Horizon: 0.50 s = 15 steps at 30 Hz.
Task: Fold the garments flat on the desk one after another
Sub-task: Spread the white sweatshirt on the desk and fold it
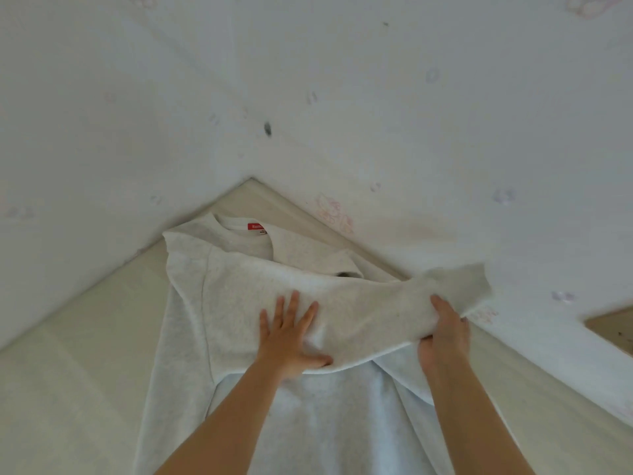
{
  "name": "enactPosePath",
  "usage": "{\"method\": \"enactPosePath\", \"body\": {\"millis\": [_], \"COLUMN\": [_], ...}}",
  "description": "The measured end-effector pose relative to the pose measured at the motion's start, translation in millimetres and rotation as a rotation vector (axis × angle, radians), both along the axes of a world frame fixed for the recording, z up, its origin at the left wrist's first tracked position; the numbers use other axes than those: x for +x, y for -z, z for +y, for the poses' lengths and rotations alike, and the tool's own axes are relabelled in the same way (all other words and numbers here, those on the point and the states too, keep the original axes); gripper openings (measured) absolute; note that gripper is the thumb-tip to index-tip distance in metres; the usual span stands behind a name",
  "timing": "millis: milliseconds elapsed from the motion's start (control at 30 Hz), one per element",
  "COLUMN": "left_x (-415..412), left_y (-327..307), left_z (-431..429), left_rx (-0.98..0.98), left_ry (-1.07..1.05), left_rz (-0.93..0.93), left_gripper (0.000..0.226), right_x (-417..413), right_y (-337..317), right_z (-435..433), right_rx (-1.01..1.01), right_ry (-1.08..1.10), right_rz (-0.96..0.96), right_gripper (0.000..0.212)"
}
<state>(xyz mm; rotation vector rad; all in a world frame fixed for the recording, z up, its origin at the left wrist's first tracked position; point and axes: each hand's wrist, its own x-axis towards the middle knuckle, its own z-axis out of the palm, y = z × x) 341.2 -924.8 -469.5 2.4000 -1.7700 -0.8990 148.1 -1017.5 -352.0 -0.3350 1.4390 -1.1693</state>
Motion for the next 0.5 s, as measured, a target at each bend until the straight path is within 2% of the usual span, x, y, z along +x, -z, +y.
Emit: {"method": "enactPosePath", "body": {"millis": [67,133,167,233,267,300,333,367,433,500], "left_x": [8.2,26.6,39.9,79.2,99.1,114.4,126.2,133.8,145.7,147.4], "left_y": [-24.0,-52.2,-62.2,-70.1,-70.0,-68.6,-66.5,-63.1,-58.1,-54.1], "left_z": [-2.0,2.9,9.1,29.0,42.8,55.7,65.8,73.2,84.9,85.9], "left_rx": [-0.029,-0.122,-0.161,-0.237,-0.277,-0.3,-0.294,-0.255,-0.171,-0.172], "left_ry": [-0.149,-0.525,-0.723,-1.01,-1.098,-1.15,-1.18,-1.172,-1.045,-0.965], "left_rz": [0.328,0.852,1.142,1.691,1.83,1.843,1.76,1.613,1.251,0.931], "left_gripper": [0.098,0.094,0.092,0.086,0.085,0.082,0.079,0.074,0.071,0.05], "right_x": [36.8,78.0,96.8,132.2,145.3,152.5,154.2,152.3,152.7,145.6], "right_y": [-20.6,-26.4,-22.9,-0.1,14.3,26.5,37.6,45.8,57.5,61.1], "right_z": [11.0,28.8,41.0,67.1,78.8,87.9,92.0,91.5,78.4,46.1], "right_rx": [-0.193,-0.422,-0.535,-0.718,-0.735,-0.684,-0.591,-0.522,-0.604,-0.77], "right_ry": [-0.193,-0.45,-0.624,-1.128,-1.387,-1.608,-1.751,-1.779,-1.548,-1.194], "right_rz": [0.156,0.279,0.37,0.647,0.773,0.856,0.886,0.86,0.845,0.963], "right_gripper": [0.012,0.011,0.022,0.048,0.051,0.05,0.047,0.042,0.029,0.019]}}
